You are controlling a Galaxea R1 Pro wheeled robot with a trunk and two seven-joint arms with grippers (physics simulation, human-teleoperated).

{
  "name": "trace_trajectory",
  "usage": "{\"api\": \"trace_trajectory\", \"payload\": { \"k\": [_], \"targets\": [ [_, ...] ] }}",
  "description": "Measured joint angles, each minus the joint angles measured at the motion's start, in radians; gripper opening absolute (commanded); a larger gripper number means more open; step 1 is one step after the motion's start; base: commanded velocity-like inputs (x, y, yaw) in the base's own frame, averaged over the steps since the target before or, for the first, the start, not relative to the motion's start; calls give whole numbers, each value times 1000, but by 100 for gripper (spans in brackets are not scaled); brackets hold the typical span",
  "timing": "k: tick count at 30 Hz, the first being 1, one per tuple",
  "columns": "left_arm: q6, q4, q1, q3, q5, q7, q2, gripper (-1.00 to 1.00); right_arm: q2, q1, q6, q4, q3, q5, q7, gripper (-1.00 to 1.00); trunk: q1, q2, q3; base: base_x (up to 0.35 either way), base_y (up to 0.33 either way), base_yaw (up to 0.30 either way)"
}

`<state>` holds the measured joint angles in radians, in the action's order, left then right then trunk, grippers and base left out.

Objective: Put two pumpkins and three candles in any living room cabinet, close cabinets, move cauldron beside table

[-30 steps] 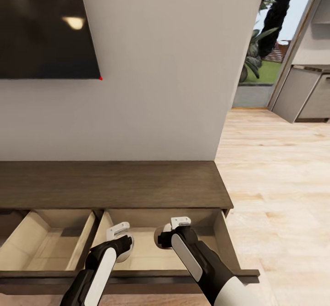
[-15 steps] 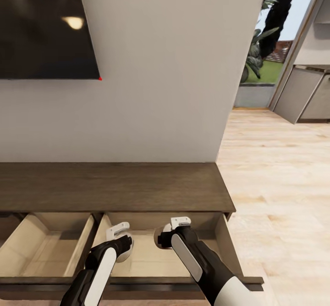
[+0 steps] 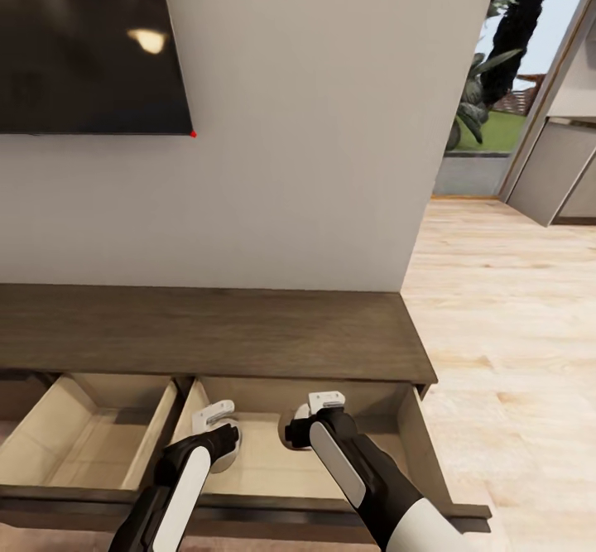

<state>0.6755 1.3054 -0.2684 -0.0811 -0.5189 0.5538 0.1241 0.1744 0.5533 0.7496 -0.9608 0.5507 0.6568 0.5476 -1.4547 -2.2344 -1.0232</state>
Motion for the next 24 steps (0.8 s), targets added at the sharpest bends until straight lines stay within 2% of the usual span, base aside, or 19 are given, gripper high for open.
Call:
{"api": "trace_trajectory", "payload": {
  "k": [8, 13, 24],
  "targets": [
    [0, 0, 0, -18, 0, -1, 0, -100, 0, 0, 9, 7, 0, 0, 1, -100, -31, -56, -25, 0, 0, 0],
    [1, 0, 0, -21, 0, -3, 0, -100, 0, 0, 48, 8, -1, -1, 3, -100, -50, -91, -41, 0, 0, 0],
    [-2, 3, 0, -20, 1, -10, 6, -100, 0, 0, 45, 8, -2, -4, 8, -100, -92, -168, -75, 0, 0, 0]
  ]
}}
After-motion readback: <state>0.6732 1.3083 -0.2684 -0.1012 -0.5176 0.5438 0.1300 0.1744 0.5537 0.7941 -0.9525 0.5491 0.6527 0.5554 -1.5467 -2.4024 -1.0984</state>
